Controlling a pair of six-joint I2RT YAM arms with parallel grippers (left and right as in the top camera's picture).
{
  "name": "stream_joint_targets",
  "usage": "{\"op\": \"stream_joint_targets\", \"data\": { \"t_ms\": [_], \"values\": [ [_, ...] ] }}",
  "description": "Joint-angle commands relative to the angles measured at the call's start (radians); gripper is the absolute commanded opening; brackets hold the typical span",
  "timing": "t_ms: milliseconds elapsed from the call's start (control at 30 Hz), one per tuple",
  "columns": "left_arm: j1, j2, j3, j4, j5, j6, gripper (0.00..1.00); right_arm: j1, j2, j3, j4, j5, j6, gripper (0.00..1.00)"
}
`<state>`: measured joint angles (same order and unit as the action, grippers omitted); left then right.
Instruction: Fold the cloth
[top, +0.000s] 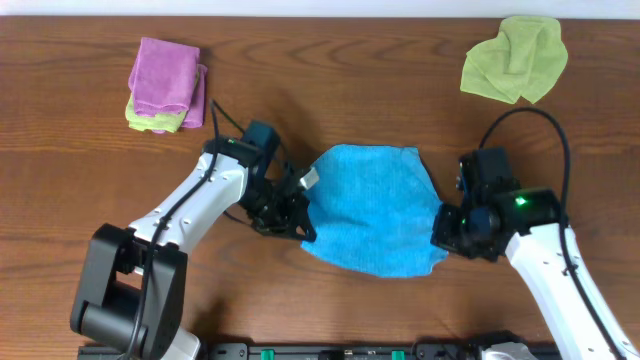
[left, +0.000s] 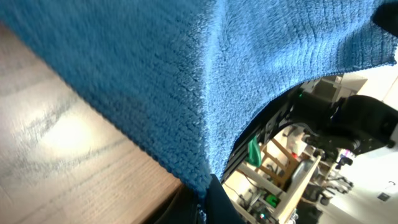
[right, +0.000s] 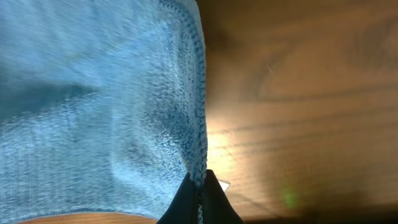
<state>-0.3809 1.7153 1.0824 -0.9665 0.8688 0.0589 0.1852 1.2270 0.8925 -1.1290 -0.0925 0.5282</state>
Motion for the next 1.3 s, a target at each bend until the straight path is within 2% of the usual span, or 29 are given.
{"op": "stream_joint_targets", "data": {
  "t_ms": [0,367,433,467,533,600,733,833,900,967,1033,1067,1133,1267],
  "values": [
    [0.007,0.01,-0.033,-0.018,-0.013,0.04,0.06,0.003,-0.013,-0.06,0.008,0.018,0.059,0.01],
    [0.014,0.01,-0.034,-0.046,-0.024,0.053,0.06,0.003,-0.013,-0.099,0.057,0.053,0.089,0.02],
    [0.015,0.01,-0.034,-0.043,-0.027,0.053,0.06,0.003,-0.012,-0.099,0.059,0.077,0.089,0.05],
    [0.015,0.01,-0.034,-0.043,-0.027,0.053,0.06,0.003,-0.012,-0.099,0.059,0.079,0.089,0.12],
    [0.015,0.01,-0.034,-0.043,-0.03,0.053,0.06,0.003,-0.013,-0.098,0.058,0.078,0.089,0.38],
    [0.015,0.01,-0.034,-0.043,-0.03,0.053,0.06,0.003,-0.013,-0.098,0.055,0.077,0.088,0.47],
    [0.015,0.01,-0.034,-0.043,-0.03,0.053,0.06,0.005,-0.03,-0.098,0.082,0.077,0.068,0.51],
    [0.015,0.01,-0.034,-0.044,-0.03,0.053,0.06,0.005,-0.032,-0.098,0.191,0.038,0.023,0.49],
    [0.015,0.01,-0.034,-0.049,-0.03,0.053,0.06,0.005,-0.032,-0.098,0.205,0.002,0.017,0.49],
    [0.015,0.01,-0.034,-0.054,-0.03,0.053,0.06,0.005,-0.032,-0.097,0.165,-0.042,0.025,0.51],
    [0.015,0.01,-0.034,-0.058,-0.031,0.053,0.06,0.005,-0.032,-0.094,0.037,-0.05,0.126,0.53],
    [0.015,0.01,-0.034,-0.058,-0.031,0.053,0.06,0.005,-0.032,-0.094,-0.018,-0.05,0.165,0.57],
    [0.015,0.01,-0.034,-0.057,-0.031,0.054,0.06,0.005,-0.032,-0.095,-0.105,-0.05,0.206,0.6],
    [0.015,0.01,-0.034,-0.055,-0.031,0.062,0.06,0.005,-0.033,-0.13,-0.124,-0.056,0.209,0.61]
  ]
}}
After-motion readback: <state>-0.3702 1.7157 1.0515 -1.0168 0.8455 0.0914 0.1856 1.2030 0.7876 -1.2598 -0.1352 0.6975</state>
